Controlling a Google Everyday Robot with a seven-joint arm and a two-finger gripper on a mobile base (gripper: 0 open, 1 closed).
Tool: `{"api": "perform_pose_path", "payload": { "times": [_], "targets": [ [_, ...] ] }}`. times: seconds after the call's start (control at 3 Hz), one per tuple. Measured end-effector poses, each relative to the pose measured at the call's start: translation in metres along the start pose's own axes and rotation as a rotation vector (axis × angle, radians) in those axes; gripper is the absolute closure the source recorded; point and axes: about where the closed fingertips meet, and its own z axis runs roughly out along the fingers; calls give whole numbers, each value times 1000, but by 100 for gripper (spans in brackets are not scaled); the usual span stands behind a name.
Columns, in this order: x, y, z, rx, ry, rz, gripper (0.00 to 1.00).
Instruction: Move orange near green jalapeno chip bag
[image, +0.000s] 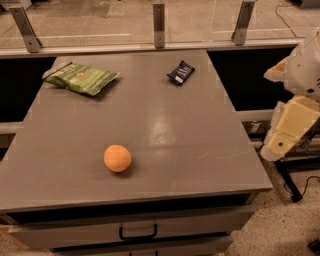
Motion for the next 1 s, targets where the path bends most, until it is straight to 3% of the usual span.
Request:
{"api": "perform_pose_path", "payload": {
  "times": [0.67,1.0],
  "targets": [
    [-95,28,100,-216,-356,-42,0],
    [-145,41,119,-287,-507,-83,0]
  ]
}}
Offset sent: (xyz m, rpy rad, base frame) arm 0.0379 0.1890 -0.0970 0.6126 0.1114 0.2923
